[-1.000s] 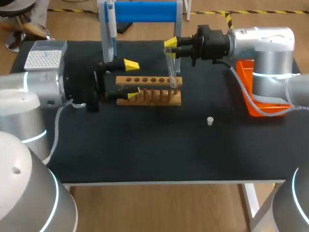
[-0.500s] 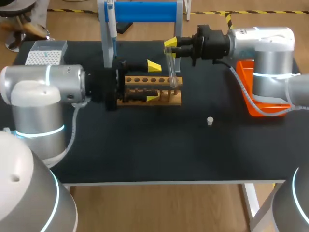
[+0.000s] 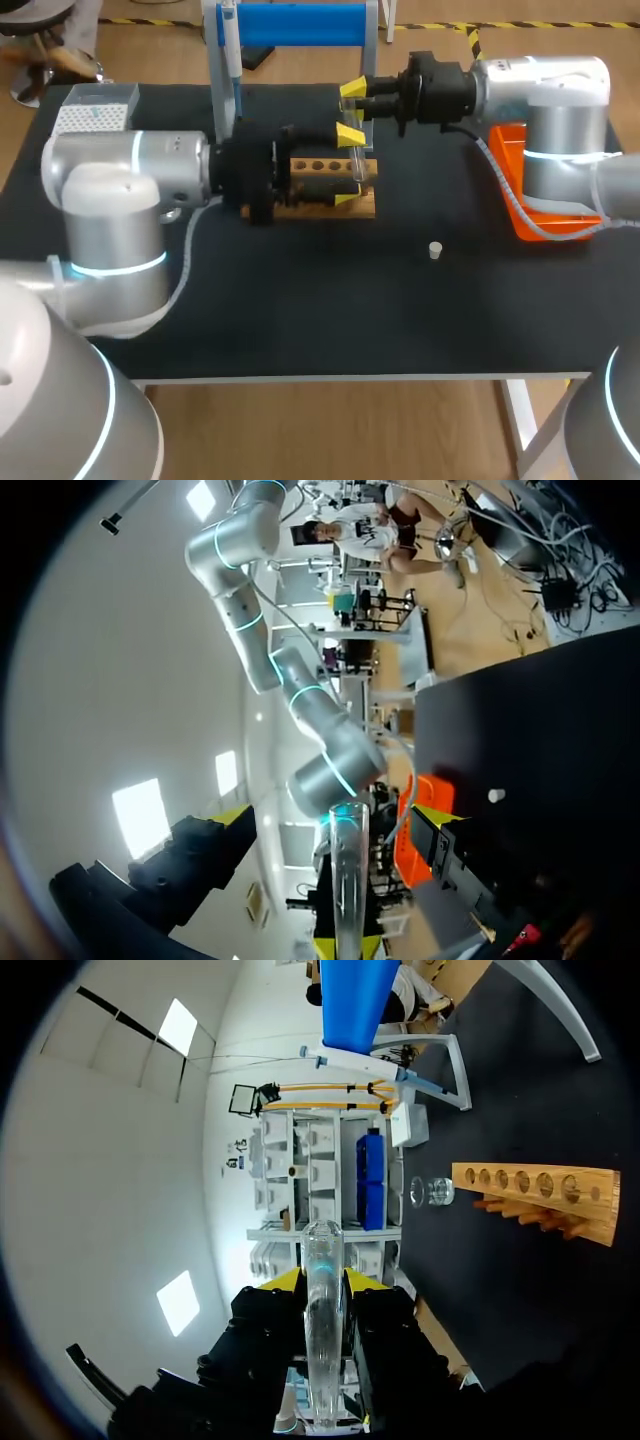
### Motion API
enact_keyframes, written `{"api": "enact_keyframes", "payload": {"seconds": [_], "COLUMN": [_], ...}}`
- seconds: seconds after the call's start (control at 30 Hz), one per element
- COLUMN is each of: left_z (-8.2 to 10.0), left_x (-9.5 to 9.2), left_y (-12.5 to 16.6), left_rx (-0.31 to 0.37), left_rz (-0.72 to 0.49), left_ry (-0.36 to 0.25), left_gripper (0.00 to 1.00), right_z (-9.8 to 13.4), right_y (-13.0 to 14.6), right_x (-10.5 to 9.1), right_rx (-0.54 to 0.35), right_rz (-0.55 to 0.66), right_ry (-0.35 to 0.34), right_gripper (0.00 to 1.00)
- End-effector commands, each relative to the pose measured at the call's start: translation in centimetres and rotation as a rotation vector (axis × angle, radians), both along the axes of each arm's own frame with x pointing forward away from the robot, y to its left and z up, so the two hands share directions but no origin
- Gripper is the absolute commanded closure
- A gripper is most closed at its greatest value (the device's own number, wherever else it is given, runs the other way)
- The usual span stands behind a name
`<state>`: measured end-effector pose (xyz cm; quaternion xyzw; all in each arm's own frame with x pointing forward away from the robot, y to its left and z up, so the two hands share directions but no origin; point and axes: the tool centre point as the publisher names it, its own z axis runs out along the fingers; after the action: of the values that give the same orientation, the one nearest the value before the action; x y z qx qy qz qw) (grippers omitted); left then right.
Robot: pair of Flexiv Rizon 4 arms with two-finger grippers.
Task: Invert the test tube, pick up the pipette, mount the tip to pipette, aspirate from beaker and dispense into the tube, eject the tip, return the pipette, and cap with the stopper.
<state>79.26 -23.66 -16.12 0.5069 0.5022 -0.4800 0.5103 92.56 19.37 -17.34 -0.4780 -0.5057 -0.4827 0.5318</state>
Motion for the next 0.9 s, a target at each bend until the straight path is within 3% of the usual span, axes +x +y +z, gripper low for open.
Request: {"api": "enact_keyframes", "payload": {"seconds": [0.03,0.27,0.87,0.9], "left_z": [0.4,0.4,0.3,0.3], "left_x": [0.7,0.7,2.4,2.4], "left_y": [-1.1,-1.8,-1.4,-1.4], "left_rx": [0.025,0.051,0.069,0.069], "left_rz": [-0.028,-0.035,-0.021,-0.023], "left_ry": [-0.02,-0.049,-0.015,-0.014], "left_gripper": [0.0,0.0,0.0,0.04], "right_z": [0.1,0.1,0.1,0.1], "right_y": [0.0,0.0,0.0,0.0], "right_x": [0.0,0.0,0.0,0.0], "right_rx": [-0.003,-0.003,-0.003,-0.003], "right_rz": [0.0,0.0,0.0,0.0], "right_ry": [-0.001,-0.001,-0.001,-0.001], "right_gripper": [1.0,1.0,1.0,1.0]}}
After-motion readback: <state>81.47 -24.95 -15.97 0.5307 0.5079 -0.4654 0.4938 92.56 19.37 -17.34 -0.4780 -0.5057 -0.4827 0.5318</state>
